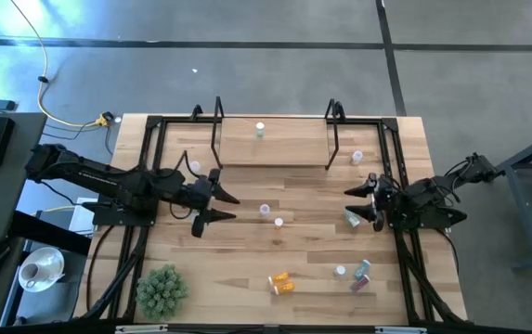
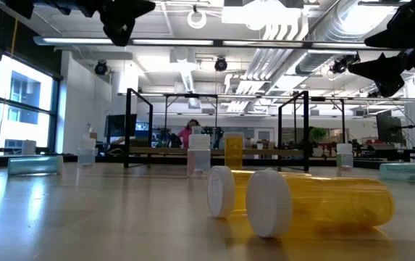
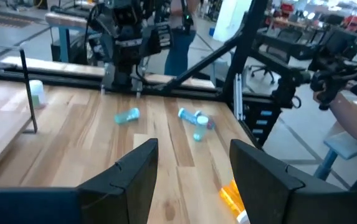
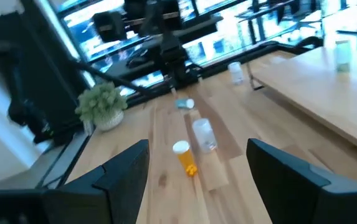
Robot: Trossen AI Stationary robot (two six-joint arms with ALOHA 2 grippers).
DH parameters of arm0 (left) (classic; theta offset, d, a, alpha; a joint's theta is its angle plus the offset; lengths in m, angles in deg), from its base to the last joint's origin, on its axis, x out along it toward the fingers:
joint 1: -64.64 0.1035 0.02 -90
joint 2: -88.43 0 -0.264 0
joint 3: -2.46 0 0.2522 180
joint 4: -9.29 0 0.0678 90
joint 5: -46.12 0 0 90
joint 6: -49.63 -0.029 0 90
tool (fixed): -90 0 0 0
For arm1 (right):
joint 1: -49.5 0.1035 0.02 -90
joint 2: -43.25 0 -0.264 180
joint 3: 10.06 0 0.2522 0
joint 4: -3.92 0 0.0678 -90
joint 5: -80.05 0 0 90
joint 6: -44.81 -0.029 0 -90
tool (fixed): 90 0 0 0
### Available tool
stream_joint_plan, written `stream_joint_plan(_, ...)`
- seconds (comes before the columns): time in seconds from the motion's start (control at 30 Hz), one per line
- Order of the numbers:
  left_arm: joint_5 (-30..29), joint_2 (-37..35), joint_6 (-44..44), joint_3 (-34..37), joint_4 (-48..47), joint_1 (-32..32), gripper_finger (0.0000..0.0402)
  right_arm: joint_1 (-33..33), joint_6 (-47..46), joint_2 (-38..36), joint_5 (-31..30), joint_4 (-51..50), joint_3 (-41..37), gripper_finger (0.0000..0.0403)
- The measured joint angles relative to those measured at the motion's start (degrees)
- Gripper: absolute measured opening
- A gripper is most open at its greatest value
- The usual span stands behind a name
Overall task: Pick and place medicine bottles onto shelf by color
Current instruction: Put the top orange pill bottle on the shelf
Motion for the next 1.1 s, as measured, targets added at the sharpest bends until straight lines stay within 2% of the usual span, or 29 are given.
stream_joint_plan(0.1,0.0,-1.3,0.0,0.0,0.0,0.0,0.0188,-0.2,-1.8,0.0,-2.8,3.3,0.0,0.0259)
stream_joint_plan(0.2,0.0,-2.3,0.0,0.0,0.0,0.0,0.0188,-0.9,-1.7,0.0,-2.2,9.2,0.0,0.0259)
stream_joint_plan(0.37,0.2,-3.0,0.0,0.0,0.0,0.0,0.0188,-1.9,5.0,1.5,-0.7,19.0,0.0,0.0259)
stream_joint_plan(0.47,0.2,-3.0,0.0,0.0,0.0,0.0,0.0188,-2.5,7.2,3.6,-0.4,20.4,1.4,0.0259)
stream_joint_plan(0.67,0.2,-3.0,0.0,0.0,0.0,0.0,0.0188,-3.9,8.2,12.0,0.1,16.2,8.8,0.0259)
stream_joint_plan(1.1,-1.1,-3.0,-1.3,0.0,-0.9,0.0,0.0188,-4.6,8.6,36.4,0.4,-5.0,29.2,0.0259)
